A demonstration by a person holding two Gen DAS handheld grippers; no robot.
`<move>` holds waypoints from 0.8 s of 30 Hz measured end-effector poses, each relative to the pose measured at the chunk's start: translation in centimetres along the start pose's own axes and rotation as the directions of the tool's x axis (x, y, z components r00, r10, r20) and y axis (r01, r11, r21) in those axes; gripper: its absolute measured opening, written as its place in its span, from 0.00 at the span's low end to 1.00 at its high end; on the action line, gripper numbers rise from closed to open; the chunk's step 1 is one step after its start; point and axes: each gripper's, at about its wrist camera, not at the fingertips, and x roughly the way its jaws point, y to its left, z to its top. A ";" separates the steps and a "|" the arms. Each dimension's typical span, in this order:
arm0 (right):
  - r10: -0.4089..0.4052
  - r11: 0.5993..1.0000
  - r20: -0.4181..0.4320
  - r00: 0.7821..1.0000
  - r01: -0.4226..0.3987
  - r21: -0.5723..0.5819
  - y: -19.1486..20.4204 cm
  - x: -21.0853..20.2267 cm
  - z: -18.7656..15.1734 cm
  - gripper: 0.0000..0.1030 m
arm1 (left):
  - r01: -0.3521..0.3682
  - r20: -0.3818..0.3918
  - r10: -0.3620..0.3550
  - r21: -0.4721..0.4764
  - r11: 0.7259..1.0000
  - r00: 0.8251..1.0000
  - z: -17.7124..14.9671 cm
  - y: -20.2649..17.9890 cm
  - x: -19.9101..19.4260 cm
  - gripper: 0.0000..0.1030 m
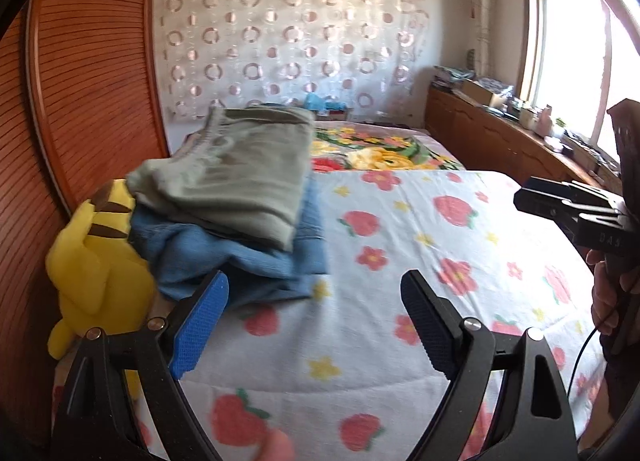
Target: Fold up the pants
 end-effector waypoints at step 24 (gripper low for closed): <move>-0.205 0.973 0.095 0.974 0.193 0.127 4.2 -10.7 -4.8 0.86 | 0.035 0.087 -0.040 0.055 0.998 0.995 0.9 -7.2 -5.3 0.86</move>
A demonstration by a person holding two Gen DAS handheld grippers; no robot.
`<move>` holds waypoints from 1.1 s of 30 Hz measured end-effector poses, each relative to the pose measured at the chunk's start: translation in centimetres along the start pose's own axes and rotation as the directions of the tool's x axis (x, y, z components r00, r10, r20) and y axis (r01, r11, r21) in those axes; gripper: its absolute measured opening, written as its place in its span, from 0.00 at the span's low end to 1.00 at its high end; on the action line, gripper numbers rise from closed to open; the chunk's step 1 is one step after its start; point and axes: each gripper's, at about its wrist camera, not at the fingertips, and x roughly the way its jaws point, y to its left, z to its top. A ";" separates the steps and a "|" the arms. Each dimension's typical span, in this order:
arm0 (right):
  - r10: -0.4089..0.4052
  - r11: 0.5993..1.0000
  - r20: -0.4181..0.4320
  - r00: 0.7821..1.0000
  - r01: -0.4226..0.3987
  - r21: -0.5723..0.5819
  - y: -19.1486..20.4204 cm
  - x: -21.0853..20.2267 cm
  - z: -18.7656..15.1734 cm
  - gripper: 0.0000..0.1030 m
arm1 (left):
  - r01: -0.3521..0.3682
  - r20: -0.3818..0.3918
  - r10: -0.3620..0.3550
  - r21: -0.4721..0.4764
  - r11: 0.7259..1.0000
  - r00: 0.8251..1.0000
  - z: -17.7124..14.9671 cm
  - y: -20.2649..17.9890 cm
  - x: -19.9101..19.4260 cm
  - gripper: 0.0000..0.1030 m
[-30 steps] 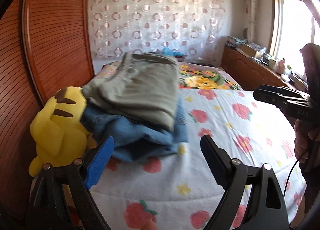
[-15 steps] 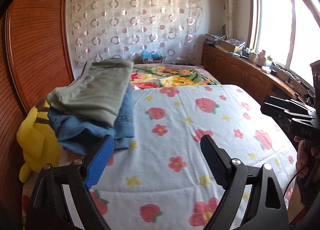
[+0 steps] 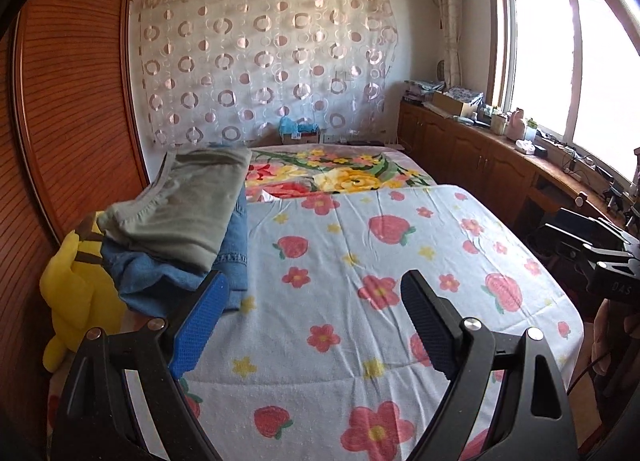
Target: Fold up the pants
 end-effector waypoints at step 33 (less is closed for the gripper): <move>-0.054 0.999 0.080 0.995 0.053 0.006 -0.6 -1.0 -1.8 0.86 | 0.006 0.086 -0.007 0.014 1.000 0.996 1.6 -1.0 -3.0 0.86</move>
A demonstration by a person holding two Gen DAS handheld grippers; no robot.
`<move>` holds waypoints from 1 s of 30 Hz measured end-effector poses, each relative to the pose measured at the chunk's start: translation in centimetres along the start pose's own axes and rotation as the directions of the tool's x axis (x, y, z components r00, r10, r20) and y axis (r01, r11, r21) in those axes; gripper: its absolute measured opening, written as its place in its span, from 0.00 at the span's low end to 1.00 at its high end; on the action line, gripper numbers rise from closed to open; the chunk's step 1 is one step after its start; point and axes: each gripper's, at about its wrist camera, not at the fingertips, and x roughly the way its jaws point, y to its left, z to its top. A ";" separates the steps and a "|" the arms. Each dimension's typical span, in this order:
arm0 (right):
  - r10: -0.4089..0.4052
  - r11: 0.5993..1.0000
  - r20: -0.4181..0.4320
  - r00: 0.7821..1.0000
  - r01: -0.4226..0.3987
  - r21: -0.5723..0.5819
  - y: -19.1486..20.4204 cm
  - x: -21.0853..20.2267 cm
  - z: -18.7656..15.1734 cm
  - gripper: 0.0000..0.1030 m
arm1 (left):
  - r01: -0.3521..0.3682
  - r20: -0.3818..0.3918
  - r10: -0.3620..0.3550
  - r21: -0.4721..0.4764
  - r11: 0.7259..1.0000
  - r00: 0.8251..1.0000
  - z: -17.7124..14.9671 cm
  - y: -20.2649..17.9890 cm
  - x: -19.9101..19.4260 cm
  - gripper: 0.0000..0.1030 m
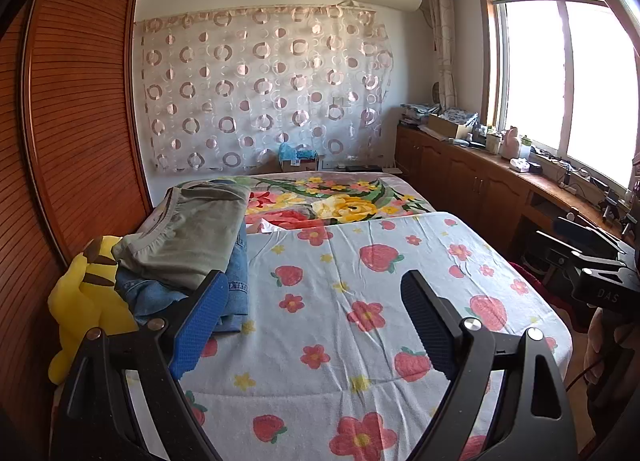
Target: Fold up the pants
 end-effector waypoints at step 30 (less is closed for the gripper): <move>-0.003 1.000 0.011 1.000 0.003 -0.002 -0.3 -0.3 -0.2 0.86 | 0.000 0.006 0.000 -0.001 1.000 1.000 -0.1 0.2 0.0 0.86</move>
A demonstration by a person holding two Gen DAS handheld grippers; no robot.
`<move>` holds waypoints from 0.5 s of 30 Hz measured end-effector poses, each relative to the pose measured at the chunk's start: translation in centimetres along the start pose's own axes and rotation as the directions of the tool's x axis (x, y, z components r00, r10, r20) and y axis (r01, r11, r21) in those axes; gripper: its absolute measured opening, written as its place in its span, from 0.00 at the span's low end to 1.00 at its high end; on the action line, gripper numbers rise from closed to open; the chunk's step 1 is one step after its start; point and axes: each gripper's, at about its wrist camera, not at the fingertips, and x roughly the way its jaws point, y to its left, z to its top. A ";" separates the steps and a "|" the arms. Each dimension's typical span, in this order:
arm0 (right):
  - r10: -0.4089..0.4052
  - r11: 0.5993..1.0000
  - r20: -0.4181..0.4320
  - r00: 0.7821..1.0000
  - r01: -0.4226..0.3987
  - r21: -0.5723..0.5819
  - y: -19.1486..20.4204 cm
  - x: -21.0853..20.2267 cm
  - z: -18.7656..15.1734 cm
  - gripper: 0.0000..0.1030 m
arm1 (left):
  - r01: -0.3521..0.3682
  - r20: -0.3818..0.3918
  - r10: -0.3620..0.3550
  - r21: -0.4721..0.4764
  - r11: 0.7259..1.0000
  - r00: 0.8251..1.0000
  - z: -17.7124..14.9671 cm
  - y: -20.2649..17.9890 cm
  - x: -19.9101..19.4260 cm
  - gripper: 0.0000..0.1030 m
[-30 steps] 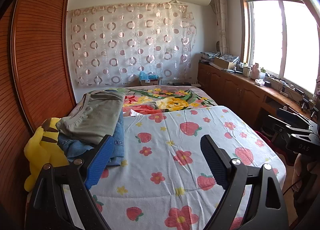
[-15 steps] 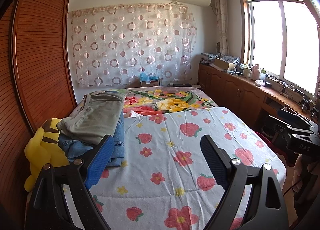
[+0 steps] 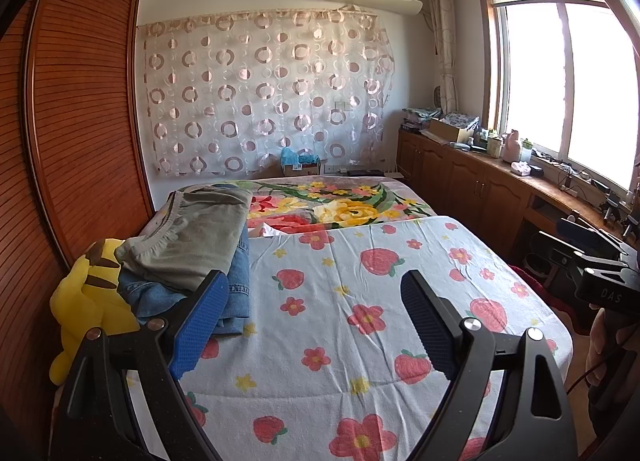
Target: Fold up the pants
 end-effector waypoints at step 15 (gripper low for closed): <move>-0.001 1.000 0.003 1.000 0.001 0.001 -0.1 0.0 -0.1 0.86 | 0.000 0.002 0.000 0.000 1.000 1.000 -0.2 0.0 0.0 0.86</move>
